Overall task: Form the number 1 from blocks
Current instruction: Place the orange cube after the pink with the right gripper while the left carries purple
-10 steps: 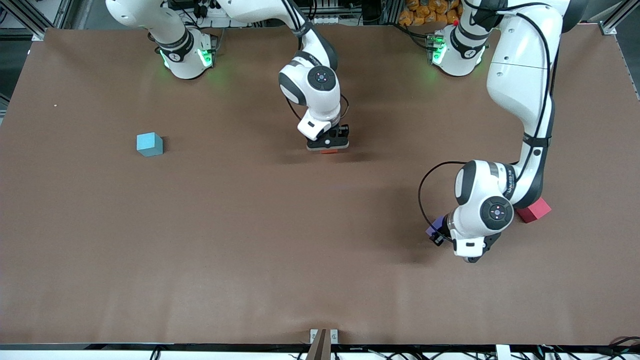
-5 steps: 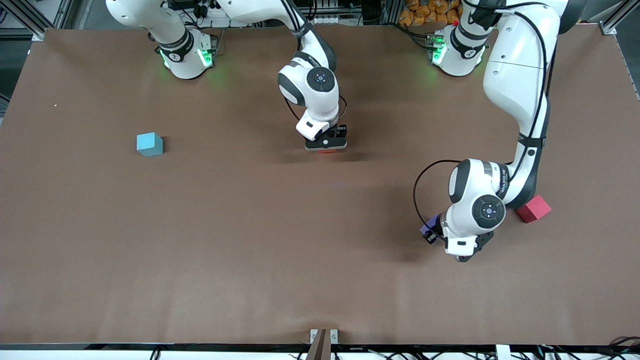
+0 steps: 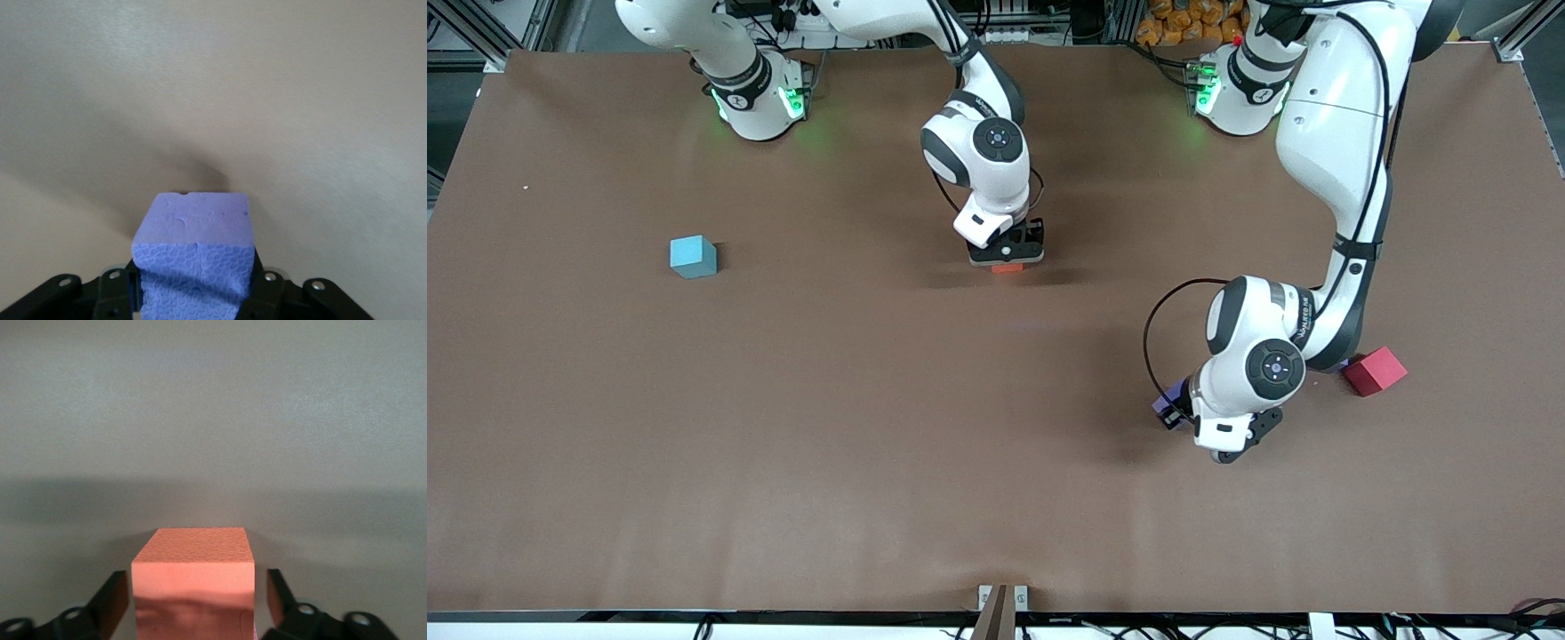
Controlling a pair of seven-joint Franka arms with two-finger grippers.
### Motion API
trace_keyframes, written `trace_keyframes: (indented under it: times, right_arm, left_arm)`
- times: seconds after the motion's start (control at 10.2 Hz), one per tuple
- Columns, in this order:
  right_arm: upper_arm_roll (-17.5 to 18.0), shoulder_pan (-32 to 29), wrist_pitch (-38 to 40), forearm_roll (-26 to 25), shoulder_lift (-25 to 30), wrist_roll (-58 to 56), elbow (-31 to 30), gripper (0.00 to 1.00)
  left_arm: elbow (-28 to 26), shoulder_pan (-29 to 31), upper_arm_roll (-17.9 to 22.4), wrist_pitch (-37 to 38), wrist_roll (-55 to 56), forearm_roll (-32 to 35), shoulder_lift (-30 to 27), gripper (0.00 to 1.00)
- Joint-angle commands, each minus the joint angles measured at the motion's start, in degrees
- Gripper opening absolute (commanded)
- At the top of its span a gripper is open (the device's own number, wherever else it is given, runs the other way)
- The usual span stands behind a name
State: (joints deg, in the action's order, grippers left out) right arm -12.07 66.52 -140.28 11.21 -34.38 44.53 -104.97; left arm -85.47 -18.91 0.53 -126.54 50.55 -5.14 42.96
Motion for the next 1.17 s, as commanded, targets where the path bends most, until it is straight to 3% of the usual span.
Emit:
trace_keyframes:
  times: [0.0,0.49,0.88,1.08]
  right_arm:
    - [-0.32,-1.03,2.63,0.39,5.8,-0.14,-2.26,1.0]
    - [-0.14,-13.13,15.0,-0.31,16.43,-14.95,-0.86,1.0]
    - [-0.32,-26.23,28.99,-1.19,17.95,-31.76,9.41,1.0]
    - [-0.4,-30.46,32.41,-5.3,17.86,-33.1,13.46,1.0]
  left_arm:
    - [-0.75,-0.51,-1.05,0.33,-0.81,1.18,-2.78,0.0]
    - [-1.45,-2.79,-4.74,3.21,-6.67,1.44,-7.35,0.0]
    - [-1.45,-8.58,-6.42,5.51,-16.6,4.61,-6.05,0.0]
    - [-1.54,-10.78,-8.34,5.51,-17.15,4.69,-5.17,0.0]
